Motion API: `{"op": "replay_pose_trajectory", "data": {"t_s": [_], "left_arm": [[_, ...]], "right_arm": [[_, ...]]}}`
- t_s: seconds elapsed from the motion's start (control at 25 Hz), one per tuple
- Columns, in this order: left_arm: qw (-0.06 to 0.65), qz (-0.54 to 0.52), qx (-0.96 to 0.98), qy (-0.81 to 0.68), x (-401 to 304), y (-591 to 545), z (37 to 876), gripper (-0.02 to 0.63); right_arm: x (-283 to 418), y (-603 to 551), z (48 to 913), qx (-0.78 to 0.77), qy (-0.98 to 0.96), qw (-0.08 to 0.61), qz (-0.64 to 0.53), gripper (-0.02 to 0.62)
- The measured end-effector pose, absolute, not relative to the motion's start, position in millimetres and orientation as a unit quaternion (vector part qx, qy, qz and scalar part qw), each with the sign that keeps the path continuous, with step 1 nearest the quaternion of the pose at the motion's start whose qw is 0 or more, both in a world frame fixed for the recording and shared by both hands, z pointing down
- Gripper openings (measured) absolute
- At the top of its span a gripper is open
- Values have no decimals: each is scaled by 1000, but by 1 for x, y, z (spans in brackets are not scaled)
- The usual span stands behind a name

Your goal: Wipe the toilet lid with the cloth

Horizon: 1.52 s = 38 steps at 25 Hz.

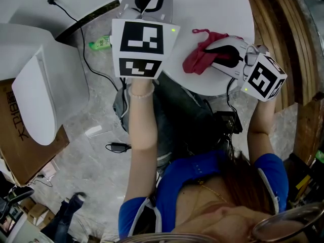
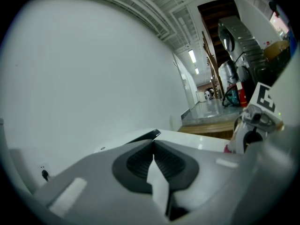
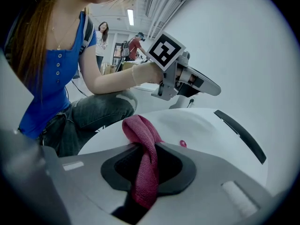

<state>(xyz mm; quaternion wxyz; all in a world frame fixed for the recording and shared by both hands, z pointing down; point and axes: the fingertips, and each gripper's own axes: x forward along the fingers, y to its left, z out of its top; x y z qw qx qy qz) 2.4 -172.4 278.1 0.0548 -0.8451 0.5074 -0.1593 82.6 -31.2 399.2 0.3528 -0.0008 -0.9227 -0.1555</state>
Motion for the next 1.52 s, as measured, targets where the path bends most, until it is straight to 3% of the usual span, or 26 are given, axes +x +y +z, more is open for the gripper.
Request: {"op": "replay_pose_trajectory", "data": {"t_s": [1.52], "left_arm": [[57, -148, -848, 505, -1, -166, 269, 3]], "right_arm": [[38, -4, 400, -42, -916, 357, -179, 72]]}}
